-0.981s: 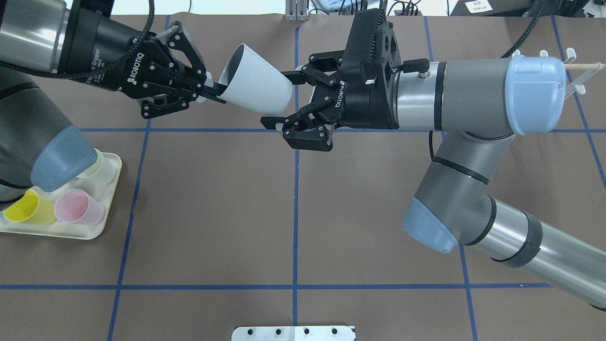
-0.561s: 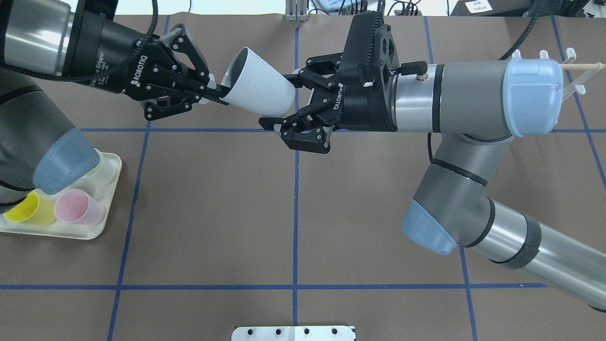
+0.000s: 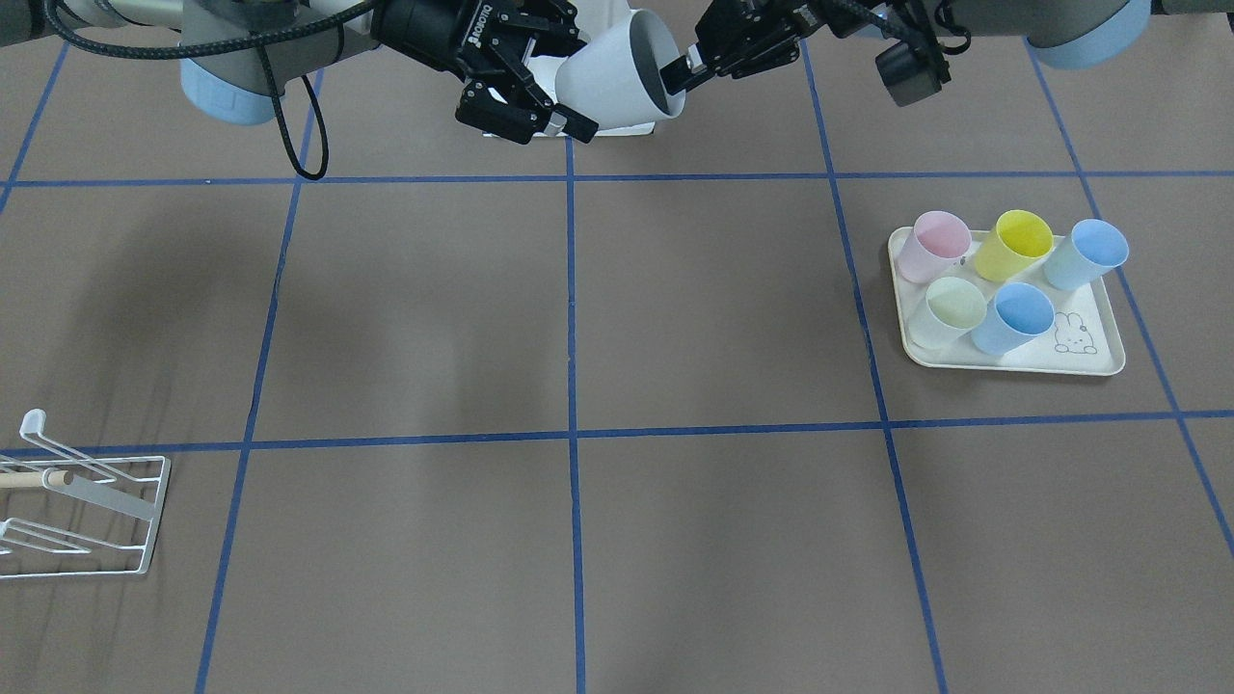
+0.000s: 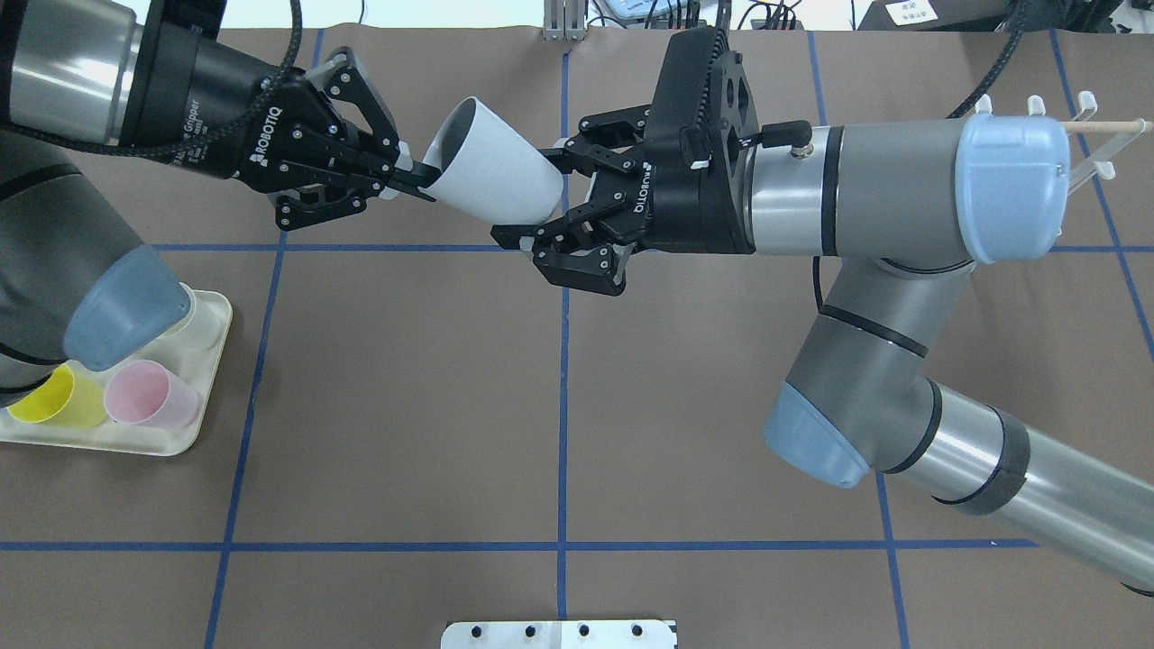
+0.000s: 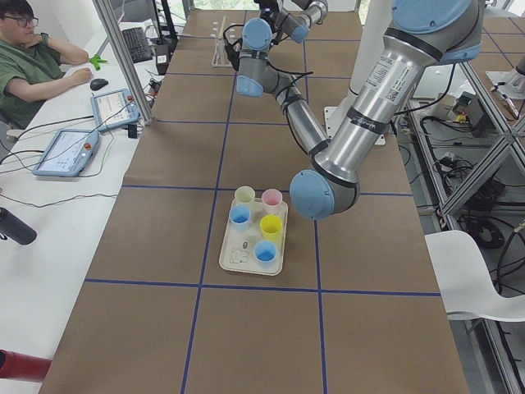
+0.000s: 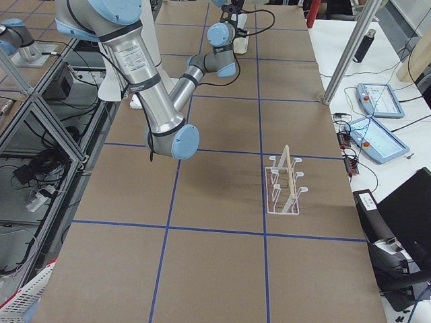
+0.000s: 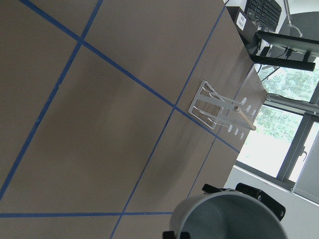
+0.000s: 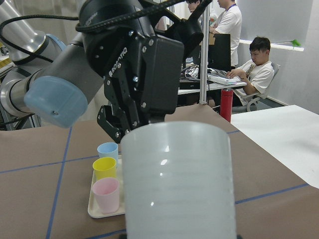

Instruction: Transfer IKEA cup to right arm and place on rack

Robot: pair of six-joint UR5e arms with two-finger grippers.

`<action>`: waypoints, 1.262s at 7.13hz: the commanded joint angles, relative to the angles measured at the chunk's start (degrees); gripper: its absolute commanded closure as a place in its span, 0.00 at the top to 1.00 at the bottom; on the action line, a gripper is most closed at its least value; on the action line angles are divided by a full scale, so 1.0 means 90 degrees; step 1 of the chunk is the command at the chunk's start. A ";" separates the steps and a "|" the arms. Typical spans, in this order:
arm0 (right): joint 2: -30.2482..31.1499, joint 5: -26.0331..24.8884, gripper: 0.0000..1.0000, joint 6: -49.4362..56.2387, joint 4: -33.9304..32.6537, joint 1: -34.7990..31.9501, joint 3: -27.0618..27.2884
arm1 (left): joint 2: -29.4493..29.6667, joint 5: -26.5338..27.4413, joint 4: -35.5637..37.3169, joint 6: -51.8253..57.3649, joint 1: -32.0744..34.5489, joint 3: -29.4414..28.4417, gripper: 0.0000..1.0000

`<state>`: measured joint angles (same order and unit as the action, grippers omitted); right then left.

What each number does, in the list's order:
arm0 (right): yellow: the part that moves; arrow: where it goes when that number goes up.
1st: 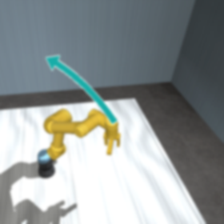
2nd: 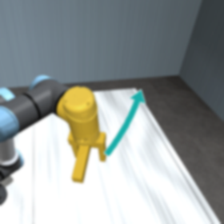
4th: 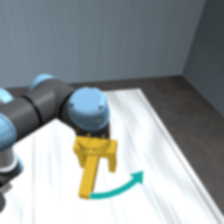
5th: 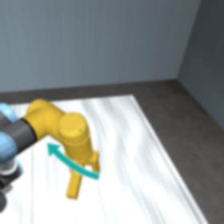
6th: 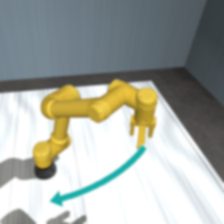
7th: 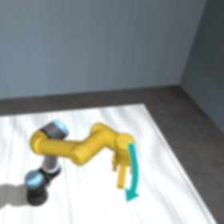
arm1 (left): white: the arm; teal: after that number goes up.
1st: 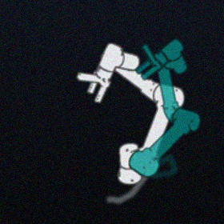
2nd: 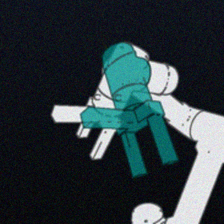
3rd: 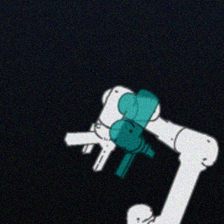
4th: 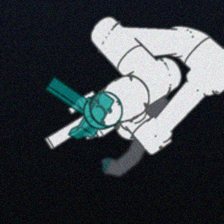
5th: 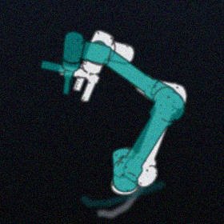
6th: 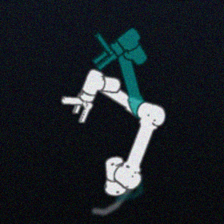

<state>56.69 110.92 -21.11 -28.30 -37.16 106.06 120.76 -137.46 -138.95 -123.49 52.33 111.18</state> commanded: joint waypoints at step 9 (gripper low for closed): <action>0.0156 0.0058 0.24 -0.0095 -0.0542 -0.0196 0.0012 | -0.0573 -0.0108 -0.0068 0.0905 0.0473 0.0068 1.00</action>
<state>57.74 111.18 -21.63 -29.79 -37.87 106.09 118.19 -138.22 -139.50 -118.31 54.84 111.68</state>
